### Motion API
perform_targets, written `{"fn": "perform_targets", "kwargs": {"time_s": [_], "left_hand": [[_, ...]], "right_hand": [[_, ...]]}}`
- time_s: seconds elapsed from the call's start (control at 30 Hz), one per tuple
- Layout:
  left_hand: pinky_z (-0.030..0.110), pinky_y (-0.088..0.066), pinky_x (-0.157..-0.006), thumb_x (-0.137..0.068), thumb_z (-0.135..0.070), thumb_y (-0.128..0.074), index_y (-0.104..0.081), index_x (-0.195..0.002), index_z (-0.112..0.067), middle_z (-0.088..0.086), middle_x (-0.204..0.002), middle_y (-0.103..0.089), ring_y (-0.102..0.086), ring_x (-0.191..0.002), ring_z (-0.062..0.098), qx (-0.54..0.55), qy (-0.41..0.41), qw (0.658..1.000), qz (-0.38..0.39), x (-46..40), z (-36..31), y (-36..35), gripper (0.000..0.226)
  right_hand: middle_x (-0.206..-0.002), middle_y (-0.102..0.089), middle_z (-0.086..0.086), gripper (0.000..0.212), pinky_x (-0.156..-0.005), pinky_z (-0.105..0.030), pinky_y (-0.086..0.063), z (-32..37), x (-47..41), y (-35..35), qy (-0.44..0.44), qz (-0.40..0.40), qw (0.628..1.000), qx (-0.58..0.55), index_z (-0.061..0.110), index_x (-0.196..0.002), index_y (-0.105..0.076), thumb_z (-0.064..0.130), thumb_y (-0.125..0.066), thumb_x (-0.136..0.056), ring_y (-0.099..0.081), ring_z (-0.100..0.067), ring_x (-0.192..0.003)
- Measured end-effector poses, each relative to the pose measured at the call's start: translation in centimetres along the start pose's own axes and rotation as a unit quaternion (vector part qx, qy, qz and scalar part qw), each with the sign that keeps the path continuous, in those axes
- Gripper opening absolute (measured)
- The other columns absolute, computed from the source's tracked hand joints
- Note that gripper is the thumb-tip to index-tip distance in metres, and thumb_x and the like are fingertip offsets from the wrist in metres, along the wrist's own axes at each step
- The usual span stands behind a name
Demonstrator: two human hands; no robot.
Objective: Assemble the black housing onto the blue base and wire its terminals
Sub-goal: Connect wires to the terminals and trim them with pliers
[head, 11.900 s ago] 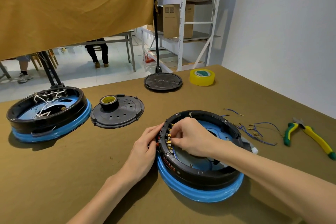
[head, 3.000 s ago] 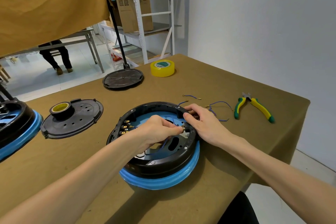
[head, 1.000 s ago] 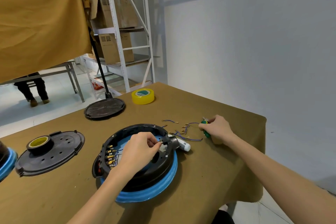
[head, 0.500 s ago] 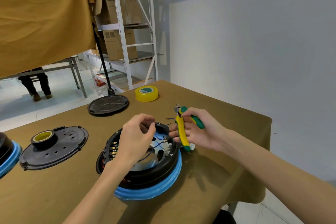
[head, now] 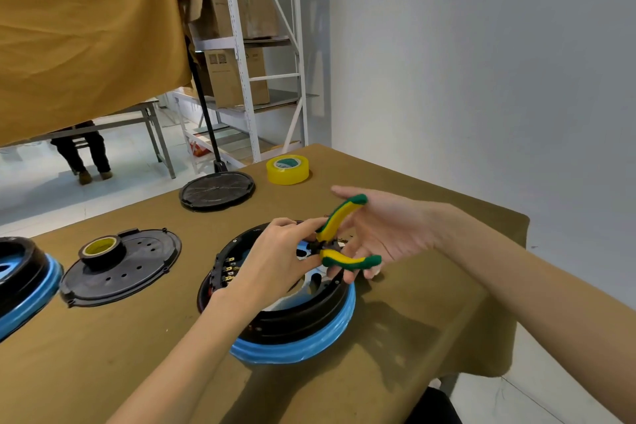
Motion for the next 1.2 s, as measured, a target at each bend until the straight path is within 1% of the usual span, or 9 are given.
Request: {"fn": "perform_targets", "kwargs": {"time_s": [0.1, 0.17, 0.3, 0.4, 0.5, 0.63, 0.77, 0.93, 1.2], "left_hand": [[0.019, -0.053, -0.089, -0.086, -0.027, -0.083, -0.07, -0.127, -0.033, -0.013, -0.097, -0.078, -0.071, -0.095, 0.006, 0.16, 0.079, 0.983, 0.033, -0.4, 1.3, -0.5, 0.044], [0.025, -0.058, -0.086, -0.087, -0.03, -0.081, -0.074, -0.116, -0.032, -0.011, -0.096, -0.079, -0.075, -0.091, 0.011, 0.239, 0.109, 0.964, 0.047, -0.6, 1.7, -0.6, 0.03], [0.029, -0.06, -0.082, -0.089, -0.035, -0.079, -0.077, -0.108, -0.033, -0.008, -0.098, -0.079, -0.075, -0.09, 0.016, 0.285, 0.155, 0.942, 0.083, -0.6, 2.1, -1.6, 0.019], [0.034, -0.06, -0.083, -0.086, -0.036, -0.081, -0.077, -0.101, -0.032, -0.007, -0.092, -0.079, -0.074, -0.086, 0.015, 0.275, 0.194, 0.938, 0.084, -0.5, 2.5, -2.4, 0.016], [0.019, -0.052, -0.077, -0.084, -0.031, -0.084, -0.076, -0.102, -0.03, -0.01, -0.091, -0.077, -0.068, -0.081, 0.003, 0.268, 0.204, 0.937, 0.093, -0.3, 2.8, -2.8, 0.019], [0.009, -0.05, -0.071, -0.082, -0.037, -0.085, -0.07, -0.114, -0.032, -0.016, -0.103, -0.071, -0.065, -0.087, 0.004, 0.173, 0.261, 0.944, 0.108, 1.3, 5.3, -2.2, 0.035], [0.028, -0.06, -0.075, -0.09, -0.03, -0.077, -0.076, -0.098, -0.026, -0.012, -0.086, -0.075, -0.071, -0.075, 0.008, 0.177, 0.285, 0.931, 0.142, 2.5, 6.1, -3.3, 0.008], [0.037, -0.061, -0.074, -0.095, -0.023, -0.071, -0.081, -0.1, -0.028, -0.002, -0.079, -0.078, -0.073, -0.074, 0.022, 0.197, 0.299, 0.921, 0.156, 2.8, 6.4, -4.3, 0.013], [0.015, -0.041, -0.049, -0.097, -0.026, -0.067, -0.08, -0.098, -0.036, 0.002, -0.059, -0.069, -0.049, -0.049, 0.007, 0.217, 0.29, 0.915, 0.177, 2.9, 6.5, -5.1, 0.016]], "right_hand": [[-0.128, -0.064, -0.024, 0.071, -0.062, -0.035, -0.062, 1.9, 0.5, 2.0, 0.078, -0.158, 0.973, 0.151, 0.021, -0.138, -0.05, 0.074, -0.022, -0.1, -0.072, -0.03, -0.084], [-0.13, -0.064, -0.015, 0.048, -0.077, -0.037, -0.06, 4.2, 1.2, 2.6, 0.174, -0.248, 0.918, 0.257, 0.031, -0.131, -0.056, 0.063, -0.036, -0.101, -0.07, -0.02, -0.088], [-0.152, -0.053, -0.002, 0.08, -0.118, -0.04, -0.037, 5.4, 0.6, 1.5, 0.258, -0.163, 0.921, 0.244, 0.025, -0.156, -0.036, 0.022, -0.075, -0.086, -0.052, -0.015, -0.137], [-0.131, -0.065, -0.004, 0.068, -0.108, -0.043, -0.05, 6.2, -0.4, 2.0, 0.302, -0.258, 0.878, 0.268, 0.025, -0.14, -0.052, 0.024, -0.087, -0.081, -0.065, -0.017, -0.12], [-0.11, -0.067, -0.016, 0.056, -0.096, -0.05, -0.057, 6.6, -0.8, 2.5, 0.35, -0.324, 0.839, 0.26, 0.013, -0.128, -0.058, 0.013, -0.082, -0.077, -0.07, -0.029, -0.103], [-0.108, -0.063, -0.017, 0.064, -0.085, -0.041, -0.061, 6.0, -0.1, 4.4, 0.409, -0.315, 0.846, 0.132, 0.007, -0.134, -0.051, 0.001, -0.062, -0.071, -0.071, -0.029, -0.094], [-0.108, -0.062, -0.017, 0.062, -0.085, -0.042, -0.062, 5.5, 0.0, 4.9, 0.432, -0.318, 0.837, 0.106, 0.005, -0.131, -0.05, -0.002, -0.056, -0.07, -0.071, -0.033, -0.095], [-0.106, -0.062, -0.015, 0.062, -0.088, -0.043, -0.062, 5.4, -0.1, 4.2, 0.447, -0.325, 0.824, 0.129, 0.004, -0.133, -0.045, -0.002, -0.058, -0.072, -0.069, -0.039, -0.1], [-0.105, -0.059, -0.015, 0.059, -0.086, -0.038, -0.061, 5.1, 0.4, 3.5, 0.455, -0.341, 0.804, 0.173, 0.008, -0.13, -0.044, -0.007, -0.058, -0.074, -0.069, -0.03, -0.096]]}}
Point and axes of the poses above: each hand's wrist, its own x-axis away from the middle knuckle, its own y-axis out of the back of the hand, z = x × y, the point moved 9 cm from there along -x, towards the middle knuckle
